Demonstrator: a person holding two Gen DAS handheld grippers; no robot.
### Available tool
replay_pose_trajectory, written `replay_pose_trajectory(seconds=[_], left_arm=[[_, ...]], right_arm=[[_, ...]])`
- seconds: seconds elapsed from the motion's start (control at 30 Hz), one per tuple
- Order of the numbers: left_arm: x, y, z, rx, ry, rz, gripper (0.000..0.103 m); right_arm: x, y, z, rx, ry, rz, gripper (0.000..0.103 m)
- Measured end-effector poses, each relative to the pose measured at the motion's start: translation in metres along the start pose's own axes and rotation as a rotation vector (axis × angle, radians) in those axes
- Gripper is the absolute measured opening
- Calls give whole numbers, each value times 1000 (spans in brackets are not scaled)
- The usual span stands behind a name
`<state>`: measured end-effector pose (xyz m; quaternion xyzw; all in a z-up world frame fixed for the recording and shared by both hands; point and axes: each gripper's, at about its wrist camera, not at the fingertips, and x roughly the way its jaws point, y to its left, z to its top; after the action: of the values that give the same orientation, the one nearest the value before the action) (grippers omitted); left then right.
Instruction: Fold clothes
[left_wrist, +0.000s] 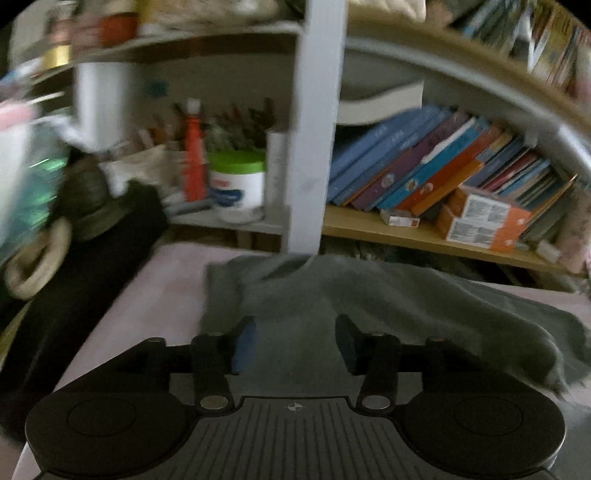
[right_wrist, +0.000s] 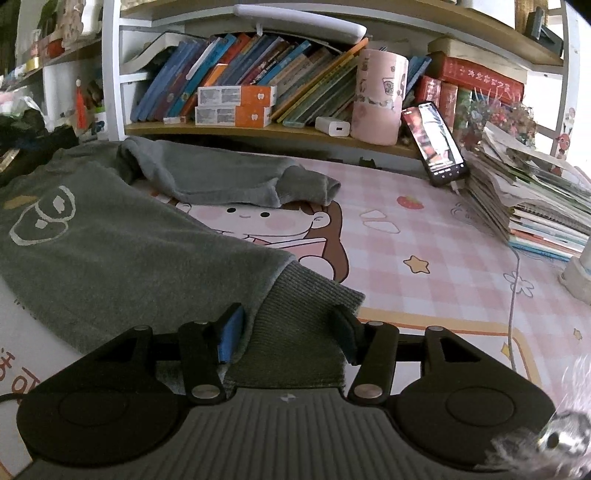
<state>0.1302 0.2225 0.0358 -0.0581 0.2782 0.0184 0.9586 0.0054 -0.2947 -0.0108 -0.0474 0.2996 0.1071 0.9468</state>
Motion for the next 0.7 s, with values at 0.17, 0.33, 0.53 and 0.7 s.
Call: replay_pose_trajectory(seconds=[0.17,0.33,0.53,0.7], left_arm=[[-66,26,-48,-79,-36,73,55],[-94,40,-80,-134,-26,162,60],[-87,48,-91,-223,22,158,69],[-74,57,-88,-356,18,99,72]], right_arm=[[-8,-8,-1,35,-32,24,49],[-19,-16,2,48,-68,7,49],[-30,-30,2,79,-93,-15,50],[-21,-40,-2,124,-42,-26,51]])
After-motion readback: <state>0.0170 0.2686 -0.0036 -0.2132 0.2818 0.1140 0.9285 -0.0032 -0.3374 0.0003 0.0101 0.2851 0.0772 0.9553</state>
